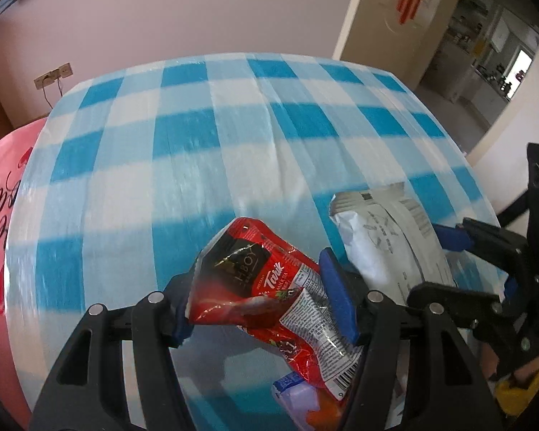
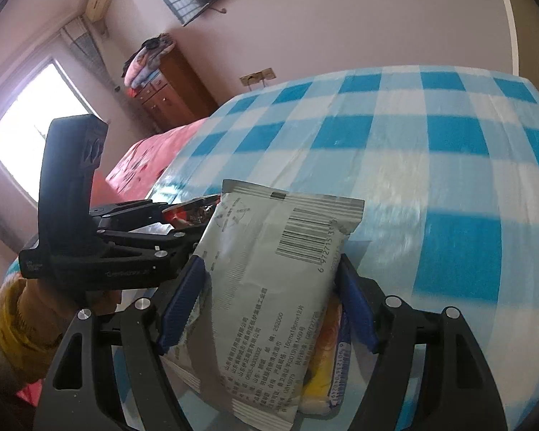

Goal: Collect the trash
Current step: 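Lift the red wrapper and white packet off the table with both tools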

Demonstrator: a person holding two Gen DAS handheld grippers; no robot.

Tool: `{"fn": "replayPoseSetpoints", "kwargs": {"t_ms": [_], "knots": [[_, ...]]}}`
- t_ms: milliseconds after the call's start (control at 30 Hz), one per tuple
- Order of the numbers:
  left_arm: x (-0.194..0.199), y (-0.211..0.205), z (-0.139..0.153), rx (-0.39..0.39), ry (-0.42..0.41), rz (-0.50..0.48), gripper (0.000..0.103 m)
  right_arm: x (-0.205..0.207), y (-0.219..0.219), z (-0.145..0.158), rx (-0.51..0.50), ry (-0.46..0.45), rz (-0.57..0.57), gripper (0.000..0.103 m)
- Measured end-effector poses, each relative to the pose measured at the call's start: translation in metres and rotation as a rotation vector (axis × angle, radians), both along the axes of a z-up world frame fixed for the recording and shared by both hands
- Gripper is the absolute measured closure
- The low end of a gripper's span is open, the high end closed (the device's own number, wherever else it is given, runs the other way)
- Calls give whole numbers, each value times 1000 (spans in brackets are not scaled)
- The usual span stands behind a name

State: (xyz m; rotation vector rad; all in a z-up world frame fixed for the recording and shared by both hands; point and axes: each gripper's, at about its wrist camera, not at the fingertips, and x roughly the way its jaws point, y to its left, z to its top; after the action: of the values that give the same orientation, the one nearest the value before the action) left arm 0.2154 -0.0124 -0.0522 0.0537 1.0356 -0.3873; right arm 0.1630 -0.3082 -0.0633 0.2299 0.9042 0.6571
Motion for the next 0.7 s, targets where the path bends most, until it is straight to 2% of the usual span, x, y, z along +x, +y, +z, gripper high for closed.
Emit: {"fn": "replayPoseSetpoints", "kwargs": {"t_ms": [100, 133, 233, 367, 467, 700], "knots": [[-21, 5, 0, -21, 8, 1, 41, -13, -4, 0, 7, 19, -29, 28], [-23, 7, 0, -30, 9, 18, 40, -20, -7, 2, 16, 22, -49, 24], [-35, 22, 4, -80, 11, 105, 30, -36, -14, 11, 55, 5, -104, 14], [-55, 38, 10, -165, 33, 206, 28, -48, -10, 21, 75, -12, -140, 14], [-64, 39, 10, -209, 58, 256, 27, -48, 5, 24, 16, -22, -155, 14], [-53, 24, -1, -209, 113, 291, 29, -57, 20, 18, -84, -62, -181, 13]]}}
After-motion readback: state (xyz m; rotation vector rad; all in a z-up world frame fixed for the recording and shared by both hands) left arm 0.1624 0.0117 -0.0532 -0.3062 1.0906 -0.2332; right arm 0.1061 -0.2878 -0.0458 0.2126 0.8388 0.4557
